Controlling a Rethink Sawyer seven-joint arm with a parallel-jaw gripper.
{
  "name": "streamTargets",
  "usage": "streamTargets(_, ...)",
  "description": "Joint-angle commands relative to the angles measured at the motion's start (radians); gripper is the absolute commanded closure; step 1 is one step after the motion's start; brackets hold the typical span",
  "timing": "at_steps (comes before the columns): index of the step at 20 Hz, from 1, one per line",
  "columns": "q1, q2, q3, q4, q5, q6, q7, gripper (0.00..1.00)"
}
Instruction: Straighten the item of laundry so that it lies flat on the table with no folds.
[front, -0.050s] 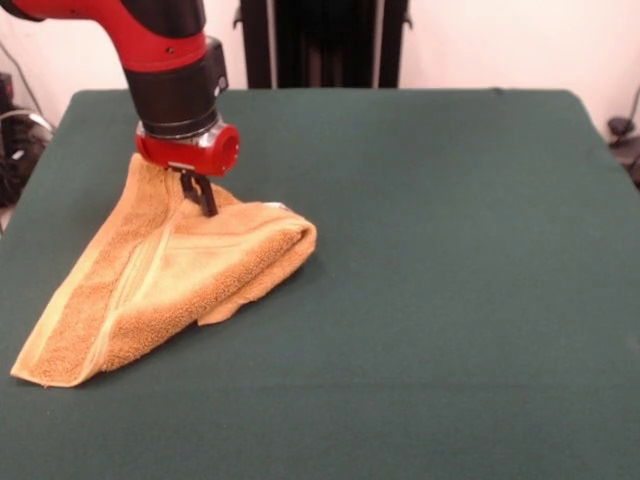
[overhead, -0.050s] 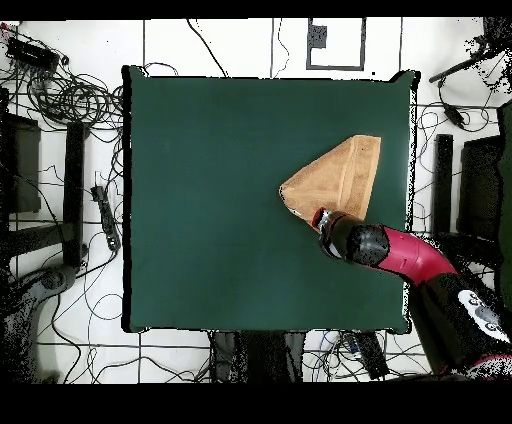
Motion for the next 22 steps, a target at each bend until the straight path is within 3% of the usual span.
streamTargets(1, 0.160, 0.080, 0.096, -0.045, 0.029, -0.011, 0.079, 1.00)
streamTargets(7, 0.355, 0.054, -0.099, -0.153, 0.021, 0.084, 0.162, 1.00)
streamTargets(12, 0.330, 0.069, -0.074, -0.116, 0.062, 0.006, 0.143, 1.00)
streamTargets(22, 0.313, 0.100, -0.083, -0.091, 0.061, -0.066, 0.138, 1.00)
